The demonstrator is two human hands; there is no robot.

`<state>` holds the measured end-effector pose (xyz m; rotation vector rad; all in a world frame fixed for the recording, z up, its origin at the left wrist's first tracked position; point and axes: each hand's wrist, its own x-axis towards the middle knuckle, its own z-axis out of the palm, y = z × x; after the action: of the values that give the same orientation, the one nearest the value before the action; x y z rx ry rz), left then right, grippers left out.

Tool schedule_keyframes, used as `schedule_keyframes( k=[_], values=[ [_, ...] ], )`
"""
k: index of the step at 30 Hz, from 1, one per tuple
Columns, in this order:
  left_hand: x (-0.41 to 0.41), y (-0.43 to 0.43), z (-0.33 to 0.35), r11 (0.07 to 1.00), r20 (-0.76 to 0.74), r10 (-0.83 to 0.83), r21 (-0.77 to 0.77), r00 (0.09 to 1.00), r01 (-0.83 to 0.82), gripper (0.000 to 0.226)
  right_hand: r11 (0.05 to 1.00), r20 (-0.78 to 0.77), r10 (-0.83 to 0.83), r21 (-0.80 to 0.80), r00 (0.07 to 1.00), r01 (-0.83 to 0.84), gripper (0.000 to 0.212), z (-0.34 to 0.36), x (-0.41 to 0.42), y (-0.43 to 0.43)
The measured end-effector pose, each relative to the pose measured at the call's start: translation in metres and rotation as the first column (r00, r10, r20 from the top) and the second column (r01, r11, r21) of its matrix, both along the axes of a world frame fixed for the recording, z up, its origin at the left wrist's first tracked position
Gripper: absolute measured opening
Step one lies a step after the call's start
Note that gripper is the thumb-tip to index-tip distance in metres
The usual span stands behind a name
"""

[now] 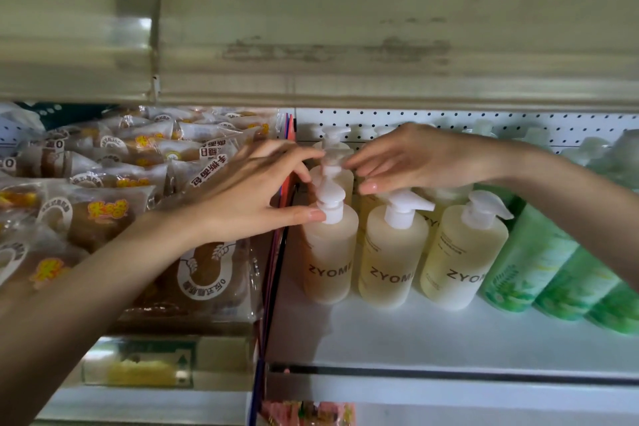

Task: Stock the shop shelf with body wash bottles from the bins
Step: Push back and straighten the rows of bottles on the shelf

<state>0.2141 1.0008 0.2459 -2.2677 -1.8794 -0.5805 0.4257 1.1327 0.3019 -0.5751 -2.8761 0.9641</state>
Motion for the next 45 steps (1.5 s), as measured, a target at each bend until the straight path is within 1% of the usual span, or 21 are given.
schedule_keyframes(
  k=[2,4,5,8,10,12,17,22,26,31,41,45],
  values=[
    [0.001,-0.001,-0.001,0.999,-0.027,-0.03,0.024,0.999,0.031,0.071,0.998,0.002,-0.056,0.026,0.998,0.056,0.046,0.002,0.015,0.007],
    [0.002,-0.002,-0.003,0.998,-0.051,-0.035,0.046,0.998,0.038,0.064,0.994,0.043,-0.1,0.043,0.994,0.098,0.035,-0.003,0.027,0.012],
    [0.002,-0.002,-0.004,0.998,-0.064,-0.031,0.049,0.997,0.034,0.063,0.992,0.058,-0.12,0.047,0.991,0.117,0.033,-0.008,0.031,0.013],
    [0.001,0.0,-0.005,0.998,-0.121,-0.038,0.035,0.992,0.043,0.062,0.981,0.02,-0.187,0.061,0.982,0.185,0.039,-0.019,0.037,0.011],
    [0.0,0.001,-0.005,0.998,-0.123,-0.045,0.028,0.991,0.049,0.061,0.974,-0.022,-0.222,0.037,0.975,0.223,0.044,-0.023,0.037,0.01],
    [-0.001,0.002,-0.005,0.998,-0.113,-0.053,0.035,0.992,0.058,0.06,0.975,-0.048,-0.222,0.009,0.974,0.223,0.042,-0.025,0.036,0.01],
    [-0.003,0.003,-0.006,0.996,-0.105,-0.074,0.046,0.992,0.079,0.061,0.978,-0.06,-0.207,0.014,0.977,0.208,0.039,-0.026,0.036,0.009],
    [-0.002,0.003,-0.007,0.993,-0.114,-0.081,0.078,0.99,0.09,0.06,0.976,-0.045,-0.217,0.009,0.975,0.218,0.025,-0.025,0.036,0.012],
    [-0.001,0.001,-0.007,0.997,-0.103,-0.06,0.05,0.993,0.065,0.064,0.973,-0.037,-0.232,-0.004,0.972,0.232,0.02,-0.023,0.037,0.011],
    [-0.002,0.002,-0.005,0.998,-0.108,-0.056,0.035,0.993,0.06,0.063,0.974,-0.006,-0.227,0.007,0.974,0.227,0.018,-0.019,0.036,0.009],
    [-0.003,0.003,-0.006,0.995,-0.104,-0.073,0.066,0.992,0.08,0.058,0.97,-0.001,-0.24,0.043,0.971,0.24,0.019,-0.017,0.036,0.008],
    [-0.003,0.004,-0.006,0.996,-0.111,-0.067,0.046,0.992,0.072,0.058,0.963,0.0,-0.264,0.059,0.965,0.264,0.021,-0.018,0.037,0.009]
  ],
)
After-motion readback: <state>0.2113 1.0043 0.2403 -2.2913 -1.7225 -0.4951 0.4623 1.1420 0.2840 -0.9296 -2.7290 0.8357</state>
